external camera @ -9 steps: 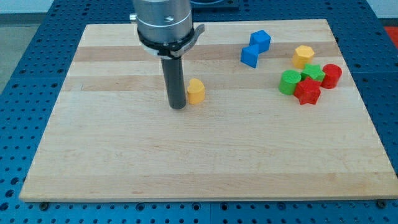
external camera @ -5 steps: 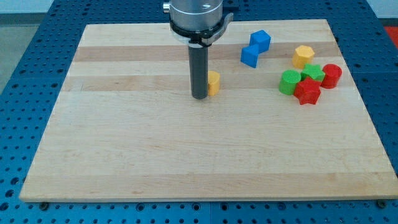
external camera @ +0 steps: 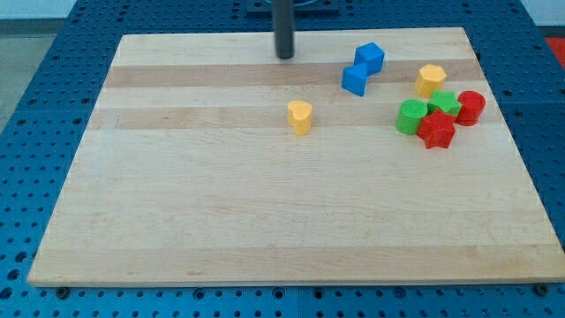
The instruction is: Point your arm at the blue cube
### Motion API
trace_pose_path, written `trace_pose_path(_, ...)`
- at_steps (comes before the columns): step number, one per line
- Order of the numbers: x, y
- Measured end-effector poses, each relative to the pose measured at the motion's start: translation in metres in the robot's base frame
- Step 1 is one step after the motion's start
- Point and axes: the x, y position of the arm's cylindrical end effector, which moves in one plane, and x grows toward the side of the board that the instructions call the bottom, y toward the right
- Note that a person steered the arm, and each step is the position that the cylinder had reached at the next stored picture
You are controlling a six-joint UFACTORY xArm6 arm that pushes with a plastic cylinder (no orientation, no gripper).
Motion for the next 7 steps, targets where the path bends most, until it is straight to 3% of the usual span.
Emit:
trace_pose_path(3, -0.011, 0.161)
trace_pose_path(7, 0.024, 0.125)
